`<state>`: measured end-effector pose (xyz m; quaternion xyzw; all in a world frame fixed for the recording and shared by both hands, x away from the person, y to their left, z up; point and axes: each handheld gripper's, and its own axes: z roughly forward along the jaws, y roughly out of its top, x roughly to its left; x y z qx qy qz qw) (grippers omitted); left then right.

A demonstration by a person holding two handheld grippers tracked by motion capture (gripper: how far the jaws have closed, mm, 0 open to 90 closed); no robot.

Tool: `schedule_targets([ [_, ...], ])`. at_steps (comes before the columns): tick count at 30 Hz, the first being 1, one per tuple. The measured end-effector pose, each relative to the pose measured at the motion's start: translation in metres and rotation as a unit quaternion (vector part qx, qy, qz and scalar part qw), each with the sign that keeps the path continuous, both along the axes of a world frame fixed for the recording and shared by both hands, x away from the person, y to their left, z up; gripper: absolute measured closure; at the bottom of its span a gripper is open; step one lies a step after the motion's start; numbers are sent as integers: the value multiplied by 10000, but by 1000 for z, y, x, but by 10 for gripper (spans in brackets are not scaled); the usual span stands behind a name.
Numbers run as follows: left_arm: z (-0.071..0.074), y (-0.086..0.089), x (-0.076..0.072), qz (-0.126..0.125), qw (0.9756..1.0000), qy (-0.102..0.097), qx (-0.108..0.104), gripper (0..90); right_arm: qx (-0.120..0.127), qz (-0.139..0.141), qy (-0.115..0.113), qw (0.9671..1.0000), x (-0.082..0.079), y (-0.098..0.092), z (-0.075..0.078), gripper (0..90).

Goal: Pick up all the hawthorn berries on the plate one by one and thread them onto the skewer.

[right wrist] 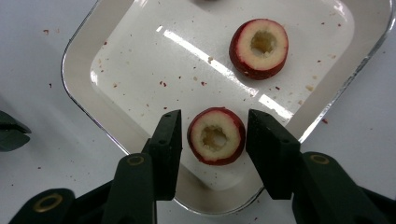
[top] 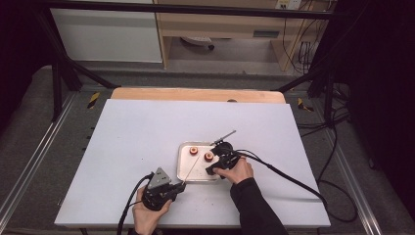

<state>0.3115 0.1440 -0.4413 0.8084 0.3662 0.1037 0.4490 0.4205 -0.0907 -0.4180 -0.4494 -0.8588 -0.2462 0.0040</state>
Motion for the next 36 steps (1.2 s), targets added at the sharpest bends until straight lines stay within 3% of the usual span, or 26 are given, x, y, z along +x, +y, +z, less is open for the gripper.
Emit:
schedule_targets([
  [14,-1,-2,-1,-14,10000,-3,24,882,20,-96,185,9998,2,1,-3,596],
  [18,0,-1,-1,10,10000,-30,-9,883,211,-159,115,9996,1,-2,3,597],
  [23,0,-3,-3,33,9999,-81,-52,883,761,-288,-266,9963,-6,-11,24,597],
  [24,0,-3,-3,52,9999,-86,-75,883,761,-288,-266,9963,-6,-11,24,597],
  [26,0,-4,-4,99,9998,-86,-114,883,1002,-354,-434,9934,-8,-15,29,597],
  [27,0,-4,-4,122,9998,-84,-143,883,1180,-413,-593,9904,-10,-19,32,597],
  [30,0,-5,-4,209,9995,-78,-219,883,1462,-575,-794,9844,-12,-25,33,597],
  [33,-1,-6,-4,298,9991,-33,-298,883,1804,-737,-989,9758,-13,-30,31,597],
  [34,-1,-6,-4,321,9989,-21,-329,883,1804,-737,-989,9758,-13,-30,31,597],
  [35,-3,-7,-4,406,9984,23,-401,883,2039,-847,-1129,9688,-14,-32,29,597],
  [36,-3,-7,-4,406,9984,23,-401,883,2039,-847,-1129,9688,-14,-32,29,597],
])
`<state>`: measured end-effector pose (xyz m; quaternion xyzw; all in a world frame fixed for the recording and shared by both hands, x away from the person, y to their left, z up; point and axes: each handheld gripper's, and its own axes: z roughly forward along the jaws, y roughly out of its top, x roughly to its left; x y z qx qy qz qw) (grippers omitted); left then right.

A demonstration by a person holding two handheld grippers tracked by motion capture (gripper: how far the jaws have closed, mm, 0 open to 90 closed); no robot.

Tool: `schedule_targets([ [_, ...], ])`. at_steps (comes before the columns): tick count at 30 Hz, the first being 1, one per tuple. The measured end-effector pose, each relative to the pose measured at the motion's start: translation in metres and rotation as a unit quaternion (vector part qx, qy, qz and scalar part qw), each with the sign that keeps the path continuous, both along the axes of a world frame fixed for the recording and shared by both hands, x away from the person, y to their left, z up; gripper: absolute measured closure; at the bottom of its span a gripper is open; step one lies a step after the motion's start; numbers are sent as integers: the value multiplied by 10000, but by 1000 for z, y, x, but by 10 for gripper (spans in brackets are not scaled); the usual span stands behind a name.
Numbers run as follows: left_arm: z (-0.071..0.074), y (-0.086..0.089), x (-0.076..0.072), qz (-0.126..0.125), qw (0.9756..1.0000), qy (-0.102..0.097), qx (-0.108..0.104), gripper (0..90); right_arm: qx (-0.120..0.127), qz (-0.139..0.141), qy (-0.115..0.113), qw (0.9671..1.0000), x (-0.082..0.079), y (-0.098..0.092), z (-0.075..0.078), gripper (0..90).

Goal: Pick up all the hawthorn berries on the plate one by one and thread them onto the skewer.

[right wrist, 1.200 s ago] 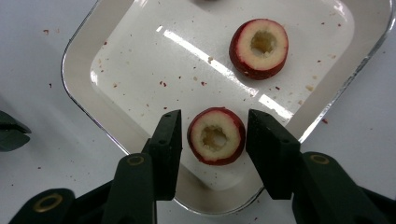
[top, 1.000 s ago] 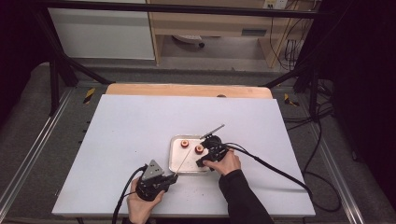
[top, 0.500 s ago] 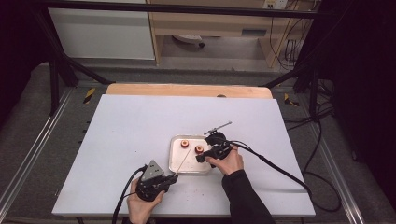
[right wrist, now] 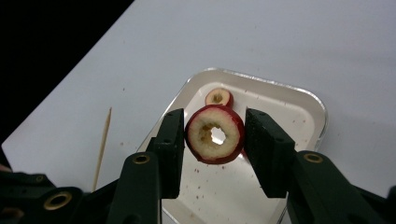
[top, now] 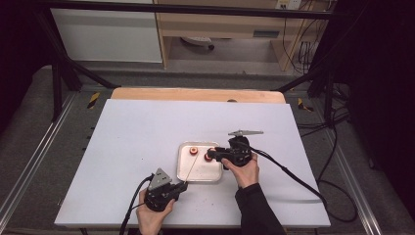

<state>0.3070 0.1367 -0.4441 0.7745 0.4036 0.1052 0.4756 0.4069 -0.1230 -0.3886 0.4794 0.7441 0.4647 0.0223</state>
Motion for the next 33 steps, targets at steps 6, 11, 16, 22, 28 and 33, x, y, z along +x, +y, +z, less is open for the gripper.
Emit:
schedule_targets([
  [6,-3,-6,-2,208,9997,92,-79,883,577,-330,-423,9969,-2,-2,-5,597],
  [11,-6,-16,-3,338,9990,178,-225,883,900,-495,-655,9926,-4,-1,-7,598],
  [16,-7,-25,-3,410,9980,228,-433,883,1228,-602,-840,9870,-5,1,-7,598],
  [22,-7,-34,-2,451,9967,172,-649,883,1555,-722,-979,9803,-8,2,-5,598],
  [28,-7,-45,-1,520,9947,234,-860,883,1834,-808,-1099,9735,-12,5,-4,599],
  [33,-8,-48,1,570,9935,267,-949,883,1953,-836,-1171,9701,-15,5,-4,599],
])
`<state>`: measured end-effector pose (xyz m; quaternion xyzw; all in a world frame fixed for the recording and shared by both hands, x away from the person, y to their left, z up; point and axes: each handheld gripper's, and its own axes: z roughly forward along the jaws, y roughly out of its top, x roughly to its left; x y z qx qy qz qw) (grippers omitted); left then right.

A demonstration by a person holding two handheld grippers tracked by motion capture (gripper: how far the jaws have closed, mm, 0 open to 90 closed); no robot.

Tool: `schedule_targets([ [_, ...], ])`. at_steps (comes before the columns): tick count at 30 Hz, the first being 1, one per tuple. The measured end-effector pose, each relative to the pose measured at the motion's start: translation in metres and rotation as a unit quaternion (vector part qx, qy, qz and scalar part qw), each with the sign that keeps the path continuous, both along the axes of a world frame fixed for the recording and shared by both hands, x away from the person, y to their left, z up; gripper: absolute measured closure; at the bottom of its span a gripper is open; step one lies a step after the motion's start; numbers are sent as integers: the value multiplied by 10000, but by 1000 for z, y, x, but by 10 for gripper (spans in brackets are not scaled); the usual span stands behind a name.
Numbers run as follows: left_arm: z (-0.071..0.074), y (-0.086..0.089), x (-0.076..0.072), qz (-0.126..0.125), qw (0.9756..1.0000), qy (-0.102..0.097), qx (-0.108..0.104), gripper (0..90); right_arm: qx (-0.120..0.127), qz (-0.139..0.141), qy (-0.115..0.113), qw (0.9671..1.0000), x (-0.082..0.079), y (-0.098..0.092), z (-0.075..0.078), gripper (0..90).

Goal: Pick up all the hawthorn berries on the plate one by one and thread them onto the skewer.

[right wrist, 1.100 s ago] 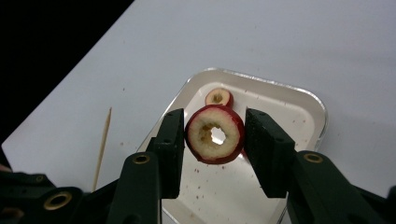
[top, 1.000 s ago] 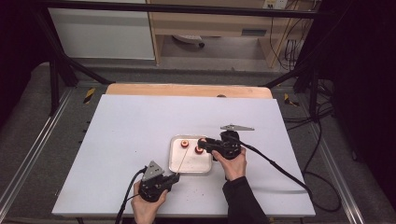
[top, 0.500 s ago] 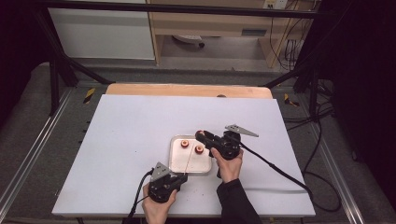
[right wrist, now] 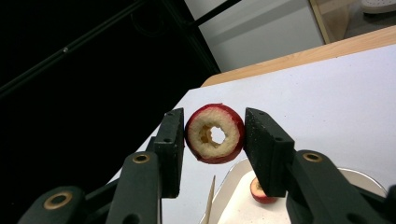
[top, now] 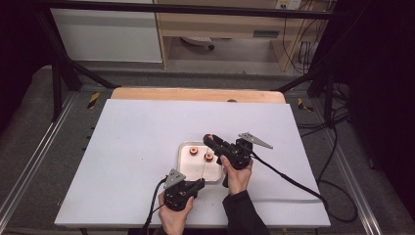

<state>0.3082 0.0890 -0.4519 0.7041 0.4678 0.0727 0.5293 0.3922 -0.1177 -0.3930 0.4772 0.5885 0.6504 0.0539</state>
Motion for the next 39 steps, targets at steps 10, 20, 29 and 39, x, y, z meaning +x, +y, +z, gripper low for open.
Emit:
schedule_targets([
  [10,1,-4,0,92,9998,-3,-184,883,177,-58,-38,9998,-2,0,-1,599],
  [20,1,-4,1,82,9998,26,-198,883,200,-16,-40,9998,-3,2,-3,599],
  [29,2,-2,0,95,9996,-8,-262,883,180,-16,-65,9998,-3,1,-2,599],
  [39,2,-2,1,138,9991,67,-389,883,152,32,0,9999,-4,3,-5,600],
])
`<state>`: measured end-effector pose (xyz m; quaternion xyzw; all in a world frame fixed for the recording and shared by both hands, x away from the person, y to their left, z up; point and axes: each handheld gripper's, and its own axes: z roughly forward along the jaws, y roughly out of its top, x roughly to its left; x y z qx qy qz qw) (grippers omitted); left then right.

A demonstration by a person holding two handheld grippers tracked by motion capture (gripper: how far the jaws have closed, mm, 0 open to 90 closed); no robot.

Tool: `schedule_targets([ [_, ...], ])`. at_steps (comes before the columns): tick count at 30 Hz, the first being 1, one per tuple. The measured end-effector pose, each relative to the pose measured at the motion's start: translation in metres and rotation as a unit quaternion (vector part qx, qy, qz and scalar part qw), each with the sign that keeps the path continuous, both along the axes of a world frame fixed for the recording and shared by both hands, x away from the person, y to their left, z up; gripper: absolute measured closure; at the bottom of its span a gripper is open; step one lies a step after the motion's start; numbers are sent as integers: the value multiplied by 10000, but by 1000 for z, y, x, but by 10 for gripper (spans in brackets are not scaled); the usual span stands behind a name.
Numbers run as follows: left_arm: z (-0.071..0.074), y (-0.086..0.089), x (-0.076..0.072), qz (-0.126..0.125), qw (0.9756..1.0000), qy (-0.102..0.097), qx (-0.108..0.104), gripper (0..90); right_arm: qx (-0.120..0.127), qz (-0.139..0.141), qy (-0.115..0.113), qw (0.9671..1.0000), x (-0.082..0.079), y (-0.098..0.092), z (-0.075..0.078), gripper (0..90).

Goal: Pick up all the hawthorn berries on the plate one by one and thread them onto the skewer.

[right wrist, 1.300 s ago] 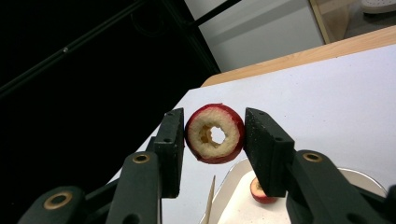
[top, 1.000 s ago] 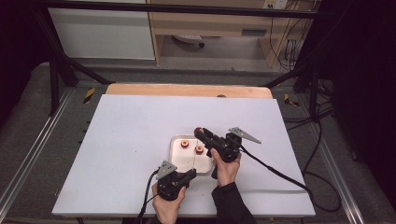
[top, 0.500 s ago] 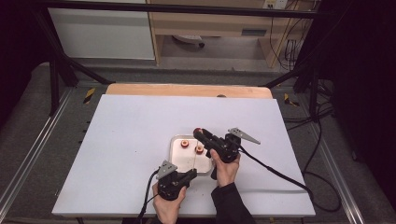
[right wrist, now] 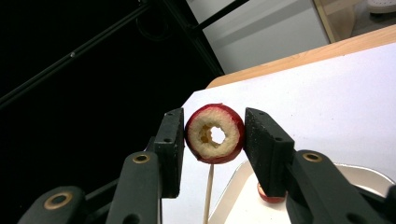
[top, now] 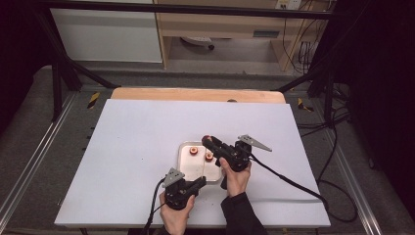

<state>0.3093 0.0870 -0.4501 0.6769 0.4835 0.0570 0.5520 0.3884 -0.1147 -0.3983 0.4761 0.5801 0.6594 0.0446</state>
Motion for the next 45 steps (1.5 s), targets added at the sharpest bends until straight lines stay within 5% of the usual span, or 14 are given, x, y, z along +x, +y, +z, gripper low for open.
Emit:
schedule_targets([
  [14,6,-2,6,29,10000,-32,80,885,-82,83,-17,9999,-7,2,-3,601],
  [27,20,1,19,186,9992,-300,187,884,-186,449,289,9984,-18,8,-13,601],
  [45,19,6,26,51,9987,-362,354,884,-460,688,357,9959,-24,12,-21,594],
])
